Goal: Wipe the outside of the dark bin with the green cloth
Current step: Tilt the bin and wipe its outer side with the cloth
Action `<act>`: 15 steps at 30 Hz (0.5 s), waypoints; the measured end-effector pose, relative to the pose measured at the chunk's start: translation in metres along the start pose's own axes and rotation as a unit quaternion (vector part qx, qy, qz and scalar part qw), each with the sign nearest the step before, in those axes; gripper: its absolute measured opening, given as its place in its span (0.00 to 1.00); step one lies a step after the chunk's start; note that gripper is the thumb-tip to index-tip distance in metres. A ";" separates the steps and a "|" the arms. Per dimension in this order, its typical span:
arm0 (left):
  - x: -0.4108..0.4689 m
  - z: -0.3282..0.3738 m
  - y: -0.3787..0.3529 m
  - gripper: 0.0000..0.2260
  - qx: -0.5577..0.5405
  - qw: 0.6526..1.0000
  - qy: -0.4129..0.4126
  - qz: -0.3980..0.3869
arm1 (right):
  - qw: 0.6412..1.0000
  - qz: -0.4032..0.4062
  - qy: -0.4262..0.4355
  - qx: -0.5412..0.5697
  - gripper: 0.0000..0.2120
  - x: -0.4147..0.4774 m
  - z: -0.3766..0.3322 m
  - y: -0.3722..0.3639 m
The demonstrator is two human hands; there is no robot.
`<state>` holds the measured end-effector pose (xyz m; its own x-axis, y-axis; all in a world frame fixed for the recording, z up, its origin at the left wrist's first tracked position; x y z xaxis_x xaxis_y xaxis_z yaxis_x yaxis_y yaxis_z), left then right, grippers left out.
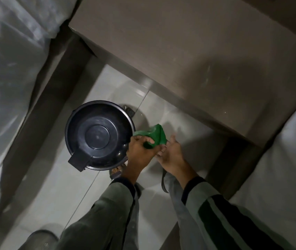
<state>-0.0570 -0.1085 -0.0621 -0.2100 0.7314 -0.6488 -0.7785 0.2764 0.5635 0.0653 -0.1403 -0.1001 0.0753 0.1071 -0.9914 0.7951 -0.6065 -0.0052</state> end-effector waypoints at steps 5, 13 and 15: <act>-0.015 0.016 0.010 0.43 0.044 0.989 0.020 -0.143 | 0.992 -0.111 0.027 0.046 0.32 -0.003 0.004 0.028; 0.049 -0.029 0.015 0.46 0.341 0.931 0.014 0.128 | 0.997 0.008 0.034 -0.071 0.21 0.052 -0.007 0.070; 0.060 -0.039 -0.007 0.55 0.340 0.931 0.043 0.127 | 0.991 0.032 0.043 -0.125 0.19 0.065 -0.005 0.074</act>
<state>-0.0874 -0.0909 -0.1253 -0.4047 0.7829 -0.4726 -0.1492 0.4534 0.8788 0.1318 -0.1739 -0.1645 0.1726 0.1493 -0.9736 0.9105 -0.4012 0.0999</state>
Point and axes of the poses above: each hand's wrist, its own x-axis towards the middle knuckle, its own y-axis out of the back of the hand, z = x × y, the point moved 3 cm from there along x, towards the middle knuckle, and after that the axes turned 10 degrees about z, right-handed, at the moved point
